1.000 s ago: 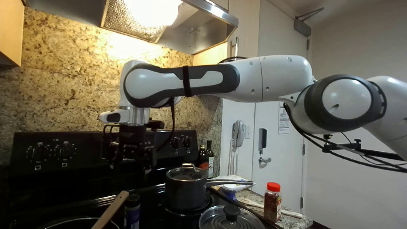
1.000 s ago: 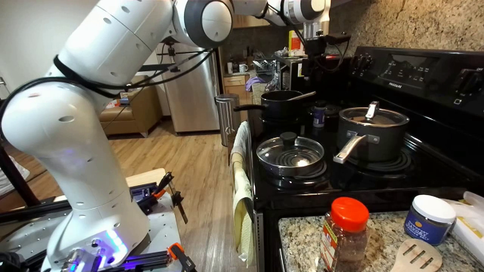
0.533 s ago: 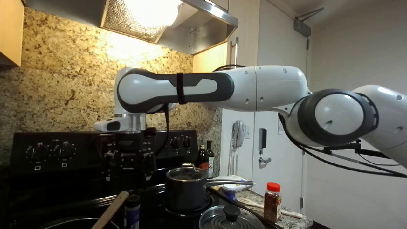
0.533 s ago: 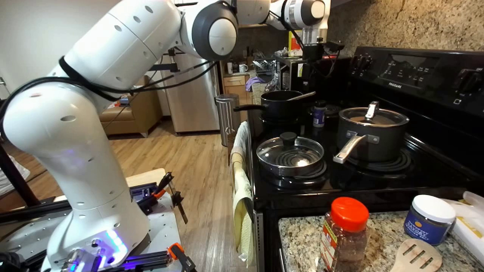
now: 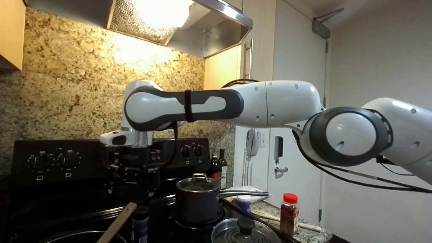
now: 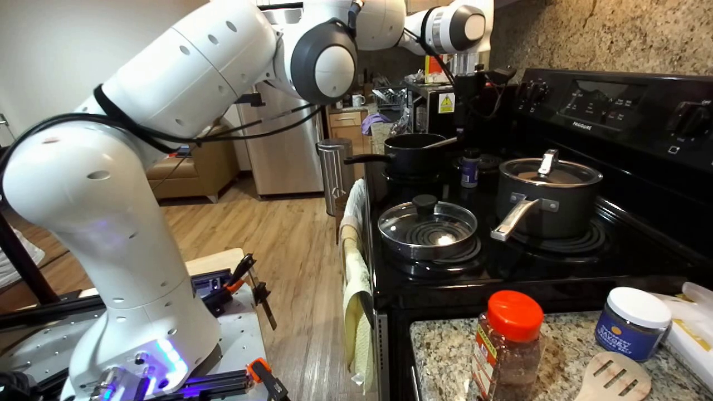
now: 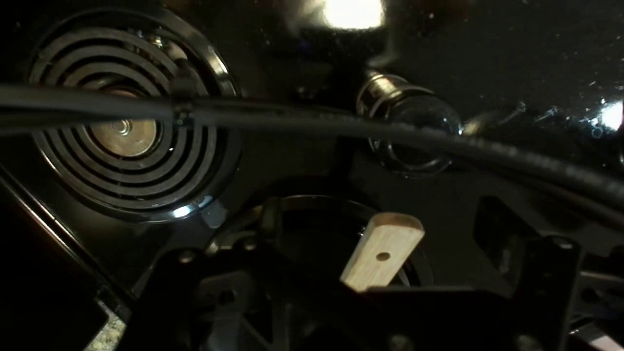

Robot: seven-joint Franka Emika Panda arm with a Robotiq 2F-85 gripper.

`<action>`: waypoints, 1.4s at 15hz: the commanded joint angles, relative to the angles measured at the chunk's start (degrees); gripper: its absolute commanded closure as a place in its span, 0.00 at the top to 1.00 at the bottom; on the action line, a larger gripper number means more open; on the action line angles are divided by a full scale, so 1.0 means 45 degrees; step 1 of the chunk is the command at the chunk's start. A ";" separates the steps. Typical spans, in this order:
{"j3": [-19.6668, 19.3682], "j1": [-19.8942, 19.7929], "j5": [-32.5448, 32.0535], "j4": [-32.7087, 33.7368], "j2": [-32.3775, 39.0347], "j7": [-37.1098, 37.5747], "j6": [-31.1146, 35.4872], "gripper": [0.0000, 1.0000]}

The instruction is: Move the bottle with the orange lid from the stove and put it on the counter top then remove the wooden spoon from inside the left pot and put it on the pot

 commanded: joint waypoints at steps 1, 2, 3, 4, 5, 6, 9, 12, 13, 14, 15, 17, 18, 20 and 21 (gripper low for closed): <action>0.0195 -0.0099 0.0386 0.0839 0.0549 0.0150 -0.0067 1.00; 0.0181 -0.0039 0.0385 0.0856 0.0584 0.0246 -0.0021 1.00; 0.0188 0.0004 0.0390 0.0873 0.0604 0.0288 -0.0015 1.00; 0.0165 0.0069 0.0371 0.0906 0.0643 0.0456 0.0076 1.00; 0.0157 0.0108 0.0343 0.0908 0.0650 0.0534 0.0059 1.00; 0.0073 0.0214 0.0233 0.0918 0.0682 0.0816 0.0123 1.00; 0.0015 0.0327 0.0193 0.0895 0.0679 0.1372 0.0221 1.00; -0.0172 0.0477 0.0034 0.0862 0.0669 0.2161 0.0443 0.73; -0.0209 0.0504 0.0021 0.0852 0.0669 0.2347 0.0466 0.71; -0.0262 0.0546 0.0006 0.0827 0.0660 0.2560 0.0493 0.67; -0.0327 0.0587 -0.0017 0.0817 0.0657 0.2737 0.0537 0.61; -0.0382 0.0620 0.0000 0.0795 0.0654 0.2963 0.0579 0.47; -0.0423 0.0645 -0.0005 0.0786 0.0650 0.3048 0.0577 0.42; -0.0501 0.0694 -0.0023 0.0780 0.0642 0.3176 0.0563 0.28; -0.0529 0.0710 -0.0034 0.0785 0.0645 0.3218 0.0557 0.20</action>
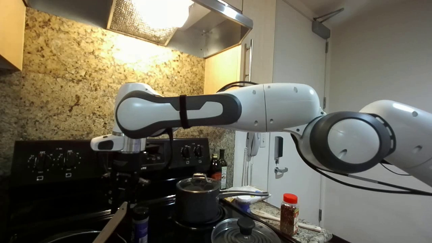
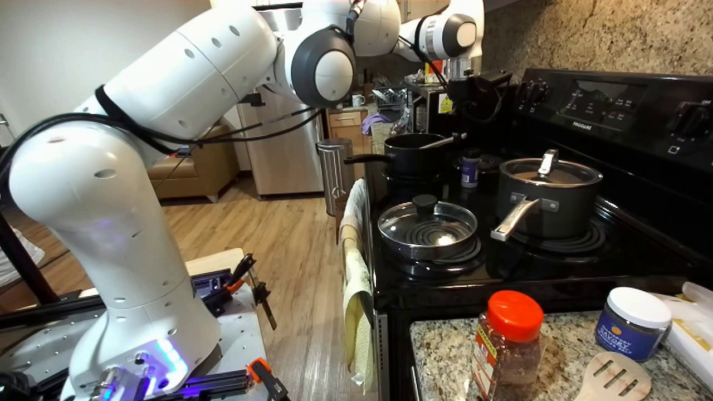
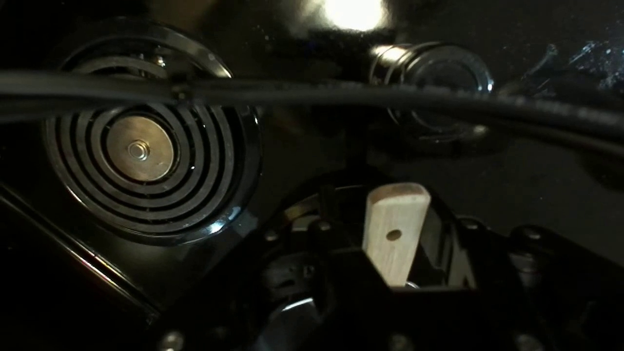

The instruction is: Move the bottle with the orange lid from the stove and put it on the counter top then remove the wooden spoon from inside the left pot and put it on the pot

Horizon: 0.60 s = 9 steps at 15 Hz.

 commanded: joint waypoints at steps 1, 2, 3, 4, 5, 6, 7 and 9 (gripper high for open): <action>-0.0174 0.0164 -0.0124 0.0614 0.0329 0.0410 0.0102 0.15; -0.0189 0.0164 -0.0121 0.0613 0.0318 0.0421 0.0085 0.09; -0.0231 0.0174 -0.0138 0.0618 0.0313 0.0418 0.0050 0.10; -0.0247 0.0175 -0.0118 0.0620 0.0308 0.0389 0.0006 0.39; -0.0269 0.0180 -0.0120 0.0631 0.0305 0.0348 -0.0073 0.54; -0.0289 0.0183 -0.0110 0.0636 0.0310 0.0332 -0.0084 0.58; -0.0307 0.0180 -0.0098 0.0647 0.0315 0.0315 -0.0089 0.65; -0.0370 0.0203 -0.0109 0.0654 0.0315 0.0322 -0.0097 0.78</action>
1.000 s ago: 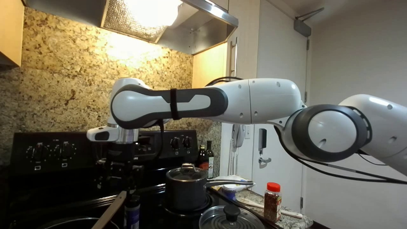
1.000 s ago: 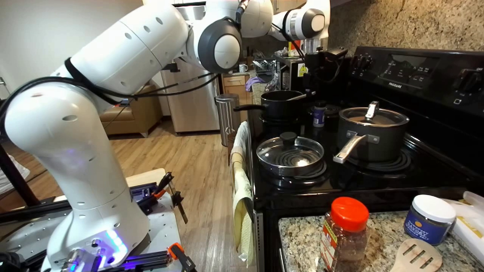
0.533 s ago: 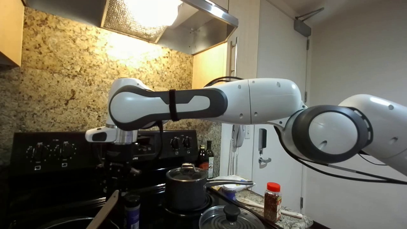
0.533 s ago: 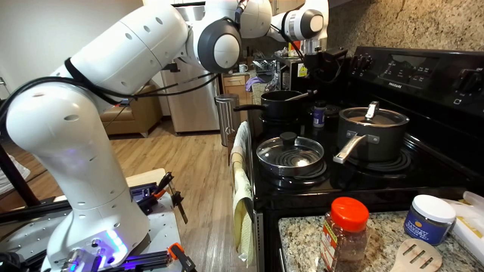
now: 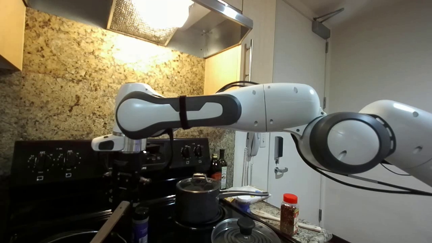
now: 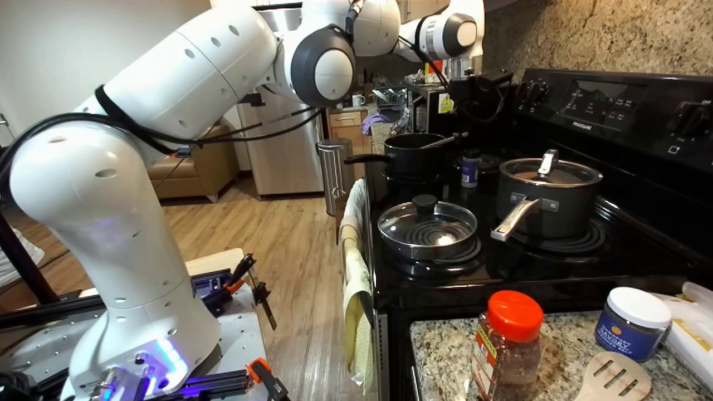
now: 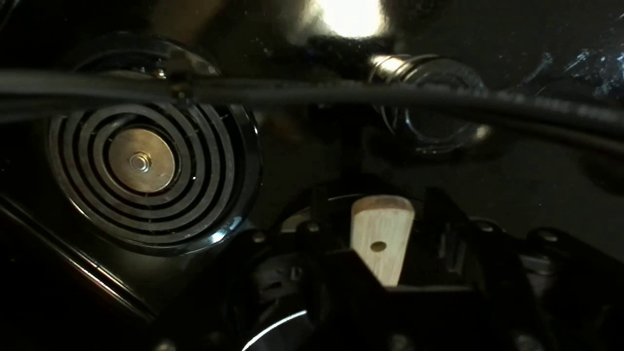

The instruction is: Move the bottle with the orange lid from the stove and put it on the counter top then remove the wooden spoon from inside the left pot and put it on the pot

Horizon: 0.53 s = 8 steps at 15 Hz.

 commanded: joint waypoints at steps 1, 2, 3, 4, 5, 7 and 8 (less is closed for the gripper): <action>-0.0151 0.0135 -0.0098 0.0630 0.0313 0.0197 -0.0088 0.84; -0.0145 0.0131 -0.0082 0.0630 0.0310 0.0149 0.0012 0.91; -0.0148 0.0141 -0.0092 0.0631 0.0310 0.0110 0.0081 0.97; -0.0132 0.0156 -0.0105 0.0637 0.0322 0.0031 0.0240 1.00; -0.0138 0.0183 -0.0140 0.0642 0.0334 -0.0034 0.0368 1.00; -0.0148 0.0226 -0.0181 0.0625 0.0347 -0.0097 0.0623 1.00; -0.0140 0.0241 -0.0184 0.0607 0.0344 -0.0122 0.0759 1.00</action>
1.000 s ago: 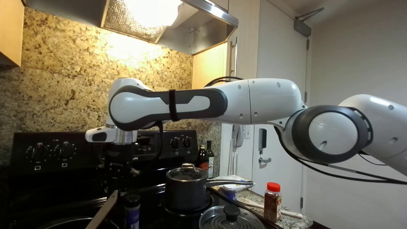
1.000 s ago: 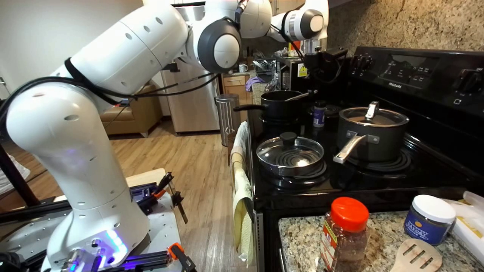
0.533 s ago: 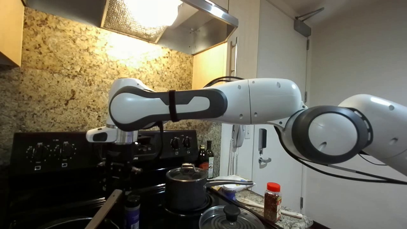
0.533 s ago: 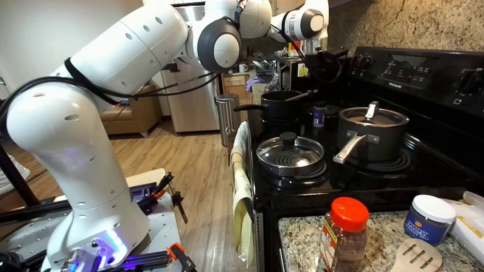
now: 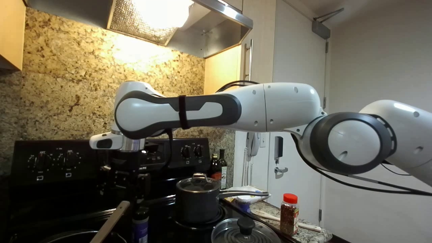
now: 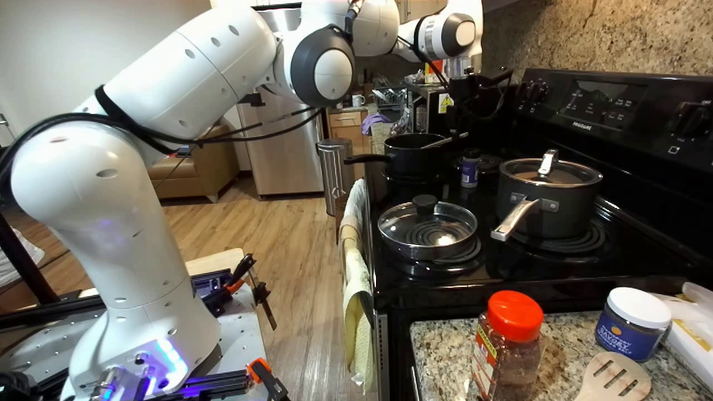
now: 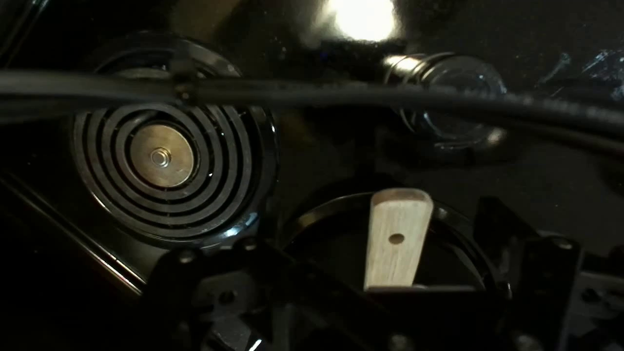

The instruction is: Move the bottle with the orange lid from the stove and put it on the counter top then remove the wooden spoon from inside the left pot and put it on the pot

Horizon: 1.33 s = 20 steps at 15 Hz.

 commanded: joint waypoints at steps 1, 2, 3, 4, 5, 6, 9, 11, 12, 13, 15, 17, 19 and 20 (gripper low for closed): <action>-0.0076 0.0158 -0.0161 0.0559 0.0341 -0.0121 0.0417 0.98; -0.0061 0.0151 -0.0124 0.0548 0.0343 -0.0101 0.0412 0.74; -0.0064 0.0159 -0.0121 0.0536 0.0340 -0.0089 0.0437 0.74; -0.0071 0.0171 -0.0125 0.0526 0.0337 -0.0076 0.0455 0.69; -0.0070 0.0176 -0.0120 0.0522 0.0336 -0.0070 0.0450 0.61; -0.0064 0.0178 -0.0111 0.0517 0.0339 -0.0083 0.0431 0.55; -0.0066 0.0189 -0.0108 0.0505 0.0344 -0.0082 0.0433 0.34; -0.0078 0.0196 -0.0123 0.0506 0.0338 -0.0088 0.0402 0.21; -0.0017 0.0136 -0.0046 0.0504 0.0286 -0.0169 0.0310 0.15; 0.0009 0.0109 -0.0018 0.0494 0.0234 -0.0215 0.0258 0.11; -0.0035 0.0088 -0.0047 0.0482 0.0107 -0.0191 0.0062 0.14; -0.0079 0.0067 -0.0058 0.0489 -0.0009 -0.0163 -0.0057 0.14; -0.0148 0.0053 -0.0070 0.0493 -0.0195 -0.0155 -0.0251 0.14; -0.0153 0.0021 -0.0020 0.0479 -0.0323 -0.0196 -0.0346 0.14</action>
